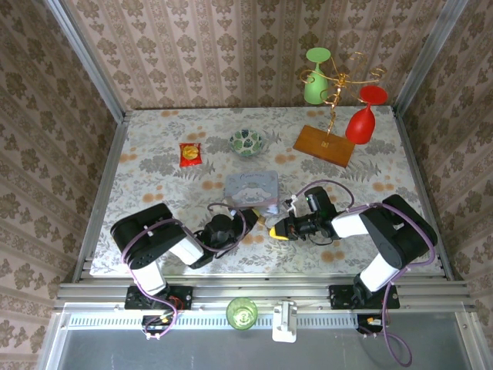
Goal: Unlock the padlock with the key
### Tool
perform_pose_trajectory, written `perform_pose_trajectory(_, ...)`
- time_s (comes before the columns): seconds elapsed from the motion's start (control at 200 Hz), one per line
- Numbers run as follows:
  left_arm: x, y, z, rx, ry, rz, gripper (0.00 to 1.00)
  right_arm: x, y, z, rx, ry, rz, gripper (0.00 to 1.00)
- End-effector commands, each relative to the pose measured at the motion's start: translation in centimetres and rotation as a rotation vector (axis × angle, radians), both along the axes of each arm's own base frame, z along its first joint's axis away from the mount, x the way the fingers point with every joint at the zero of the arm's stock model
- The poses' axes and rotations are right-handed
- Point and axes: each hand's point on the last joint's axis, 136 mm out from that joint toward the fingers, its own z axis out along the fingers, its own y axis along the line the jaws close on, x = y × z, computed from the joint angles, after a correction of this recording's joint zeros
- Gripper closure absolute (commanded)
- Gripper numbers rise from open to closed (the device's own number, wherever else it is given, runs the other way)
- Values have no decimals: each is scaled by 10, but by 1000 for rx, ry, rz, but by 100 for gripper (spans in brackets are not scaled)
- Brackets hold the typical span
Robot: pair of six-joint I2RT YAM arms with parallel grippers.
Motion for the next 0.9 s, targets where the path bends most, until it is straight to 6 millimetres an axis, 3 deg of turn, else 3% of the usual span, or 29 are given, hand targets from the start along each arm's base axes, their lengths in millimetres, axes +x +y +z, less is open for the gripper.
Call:
perform_pose_trajectory(0.0, 4, -13, 27, -92, -50, -27, 100, -5, 0, 2, -3, 12, 43, 100)
perform_pose_trajectory(0.355, 2, -11, 26, -93, -43, -32, 100, 3, 1, 21, 57, -32, 39, 100)
perform_pose_trajectory(0.895, 0, -22, 37, -126, -49, -63, 100, 7, -3, 24, 57, -43, 39, 100)
